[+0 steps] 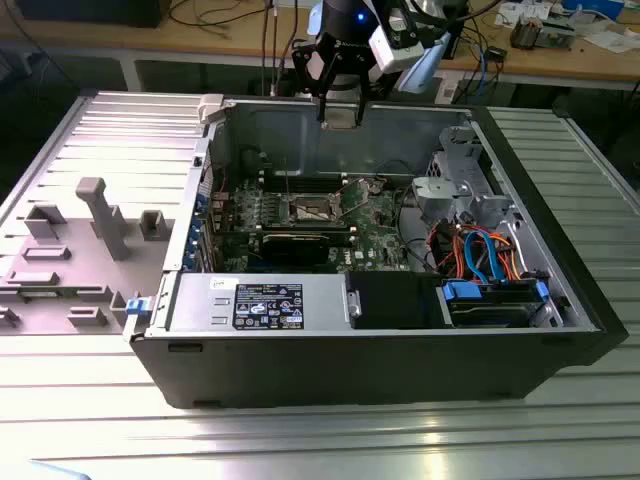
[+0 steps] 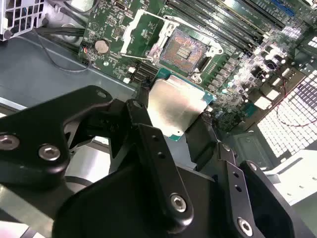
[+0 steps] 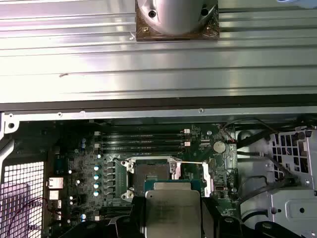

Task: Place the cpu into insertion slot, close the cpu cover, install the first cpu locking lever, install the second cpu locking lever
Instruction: 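Place the cpu into insertion slot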

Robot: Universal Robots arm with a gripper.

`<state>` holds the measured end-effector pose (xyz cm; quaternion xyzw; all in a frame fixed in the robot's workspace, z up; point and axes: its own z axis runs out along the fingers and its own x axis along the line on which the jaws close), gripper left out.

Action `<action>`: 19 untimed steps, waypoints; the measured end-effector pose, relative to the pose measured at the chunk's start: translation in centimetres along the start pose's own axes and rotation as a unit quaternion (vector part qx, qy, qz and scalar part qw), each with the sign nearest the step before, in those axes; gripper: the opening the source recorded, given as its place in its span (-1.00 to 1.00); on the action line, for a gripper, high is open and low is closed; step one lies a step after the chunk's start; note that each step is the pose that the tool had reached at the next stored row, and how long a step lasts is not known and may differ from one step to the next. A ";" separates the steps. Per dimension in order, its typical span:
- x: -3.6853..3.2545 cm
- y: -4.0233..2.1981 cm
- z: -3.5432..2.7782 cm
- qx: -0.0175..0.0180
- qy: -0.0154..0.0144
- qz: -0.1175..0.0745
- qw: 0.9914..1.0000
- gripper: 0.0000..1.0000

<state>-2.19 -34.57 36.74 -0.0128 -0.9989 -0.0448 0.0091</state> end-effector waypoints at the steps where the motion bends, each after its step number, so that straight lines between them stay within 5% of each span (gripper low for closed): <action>1: 0.00 0.00 0.00 0.000 0.000 0.000 1.000 0.08; 19: -0.01 -0.18 -0.01 0.000 0.000 0.000 1.000 0.08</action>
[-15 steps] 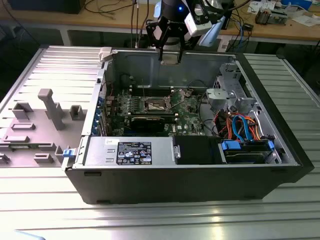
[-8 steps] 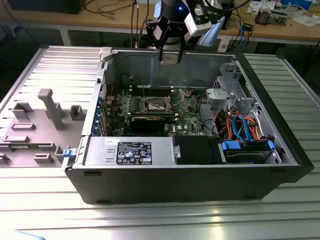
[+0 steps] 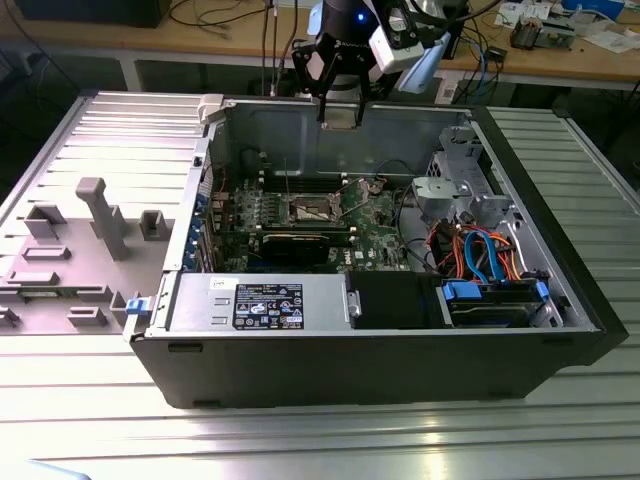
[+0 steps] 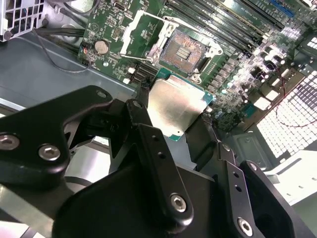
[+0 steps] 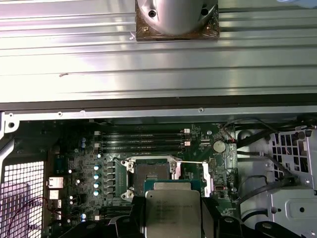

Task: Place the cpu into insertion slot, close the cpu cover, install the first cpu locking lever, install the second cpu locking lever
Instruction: 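Place the cpu into insertion slot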

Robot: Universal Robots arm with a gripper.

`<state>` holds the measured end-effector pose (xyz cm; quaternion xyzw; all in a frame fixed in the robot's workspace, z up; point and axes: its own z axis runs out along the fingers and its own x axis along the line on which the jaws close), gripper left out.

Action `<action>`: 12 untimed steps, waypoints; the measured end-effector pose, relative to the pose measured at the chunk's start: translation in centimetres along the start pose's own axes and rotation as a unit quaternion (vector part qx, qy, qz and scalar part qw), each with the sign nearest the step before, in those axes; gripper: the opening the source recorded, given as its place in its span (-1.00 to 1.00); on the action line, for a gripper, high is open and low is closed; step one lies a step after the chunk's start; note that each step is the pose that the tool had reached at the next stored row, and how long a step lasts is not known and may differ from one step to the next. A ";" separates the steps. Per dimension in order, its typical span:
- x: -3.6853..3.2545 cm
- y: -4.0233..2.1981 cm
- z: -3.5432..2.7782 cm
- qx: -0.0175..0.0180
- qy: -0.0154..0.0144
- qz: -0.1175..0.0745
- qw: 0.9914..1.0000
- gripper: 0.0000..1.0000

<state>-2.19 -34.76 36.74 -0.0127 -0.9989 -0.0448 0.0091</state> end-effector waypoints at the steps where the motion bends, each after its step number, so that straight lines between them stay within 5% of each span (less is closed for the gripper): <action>1: 0.00 -0.09 0.00 0.000 0.000 0.000 1.000 0.08; 12: 0.00 -0.15 -0.01 0.000 0.000 0.000 1.000 0.08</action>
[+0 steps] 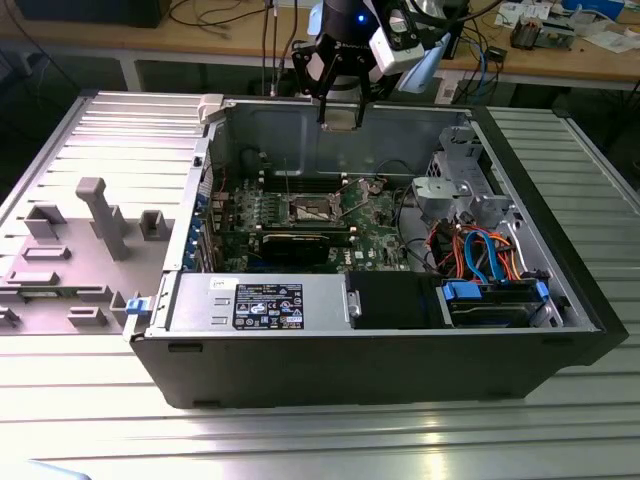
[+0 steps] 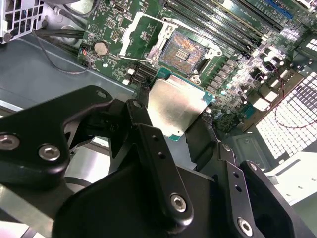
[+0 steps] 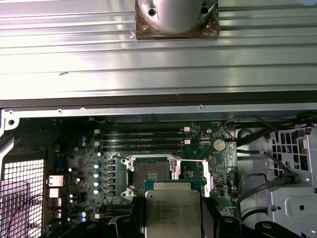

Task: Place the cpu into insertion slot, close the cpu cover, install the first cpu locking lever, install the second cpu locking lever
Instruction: 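Place the cpu into insertion slot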

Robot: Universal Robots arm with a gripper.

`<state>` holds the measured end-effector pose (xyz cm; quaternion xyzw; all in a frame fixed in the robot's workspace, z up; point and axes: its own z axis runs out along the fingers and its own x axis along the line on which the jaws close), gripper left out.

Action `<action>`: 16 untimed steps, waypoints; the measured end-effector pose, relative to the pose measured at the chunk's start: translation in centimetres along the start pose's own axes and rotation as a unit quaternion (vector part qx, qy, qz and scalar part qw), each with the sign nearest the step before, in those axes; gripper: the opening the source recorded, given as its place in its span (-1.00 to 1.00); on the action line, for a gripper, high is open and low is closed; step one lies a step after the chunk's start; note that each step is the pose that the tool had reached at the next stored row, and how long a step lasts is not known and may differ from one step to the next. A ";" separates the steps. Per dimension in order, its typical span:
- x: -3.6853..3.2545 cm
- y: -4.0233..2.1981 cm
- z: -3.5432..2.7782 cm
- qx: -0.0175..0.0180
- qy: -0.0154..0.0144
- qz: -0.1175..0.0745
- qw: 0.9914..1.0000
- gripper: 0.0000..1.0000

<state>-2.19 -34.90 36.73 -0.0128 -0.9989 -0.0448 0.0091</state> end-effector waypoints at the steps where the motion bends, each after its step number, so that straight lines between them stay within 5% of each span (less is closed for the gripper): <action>1: 0.00 0.00 0.00 0.000 0.000 0.000 1.000 0.08; 16: 0.00 0.00 0.01 0.000 -0.001 0.010 1.000 0.08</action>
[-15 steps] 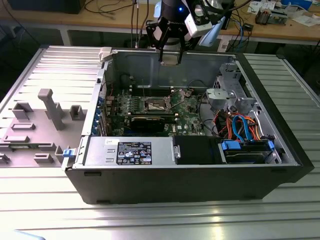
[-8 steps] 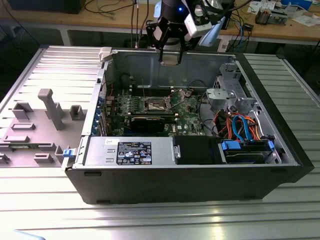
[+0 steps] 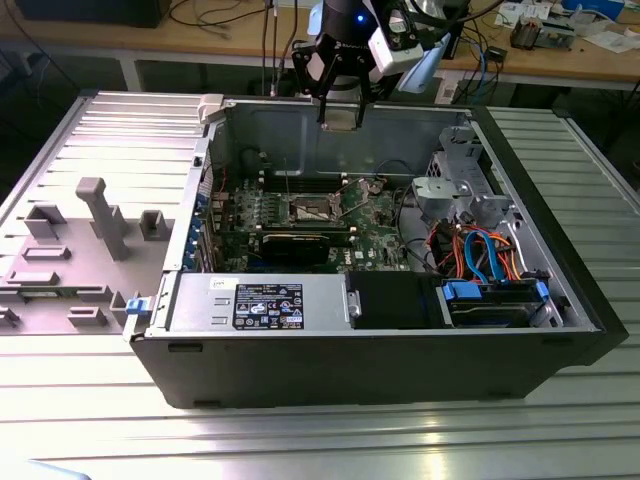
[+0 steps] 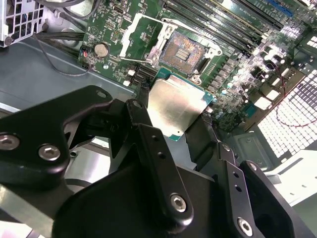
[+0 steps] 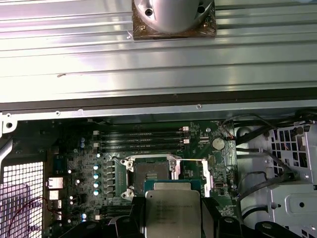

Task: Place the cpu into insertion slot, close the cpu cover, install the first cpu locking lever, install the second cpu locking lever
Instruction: 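Place the cpu into insertion slot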

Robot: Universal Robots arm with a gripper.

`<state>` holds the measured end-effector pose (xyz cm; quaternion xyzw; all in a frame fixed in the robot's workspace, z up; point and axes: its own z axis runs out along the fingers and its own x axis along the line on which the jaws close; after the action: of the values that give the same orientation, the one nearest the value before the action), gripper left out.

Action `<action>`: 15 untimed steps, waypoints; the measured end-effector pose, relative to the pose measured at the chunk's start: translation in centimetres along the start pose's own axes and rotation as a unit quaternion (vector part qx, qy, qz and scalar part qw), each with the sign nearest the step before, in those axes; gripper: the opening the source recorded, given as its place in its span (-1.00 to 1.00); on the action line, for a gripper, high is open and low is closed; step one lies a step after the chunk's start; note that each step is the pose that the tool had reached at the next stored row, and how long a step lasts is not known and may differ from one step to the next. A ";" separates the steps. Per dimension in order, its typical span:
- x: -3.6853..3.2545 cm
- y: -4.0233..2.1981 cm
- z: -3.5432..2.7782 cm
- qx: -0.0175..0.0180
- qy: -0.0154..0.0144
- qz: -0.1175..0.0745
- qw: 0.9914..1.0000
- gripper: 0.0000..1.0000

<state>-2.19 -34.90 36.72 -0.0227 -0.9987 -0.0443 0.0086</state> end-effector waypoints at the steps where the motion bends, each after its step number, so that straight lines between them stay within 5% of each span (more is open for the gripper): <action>1: 0.00 0.00 0.00 0.000 0.000 0.000 1.000 0.08; 15: 0.00 -0.01 0.06 -0.001 -0.004 0.043 0.999 0.08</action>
<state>-2.19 -34.90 36.65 -0.0656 -0.9968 -0.0443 0.0068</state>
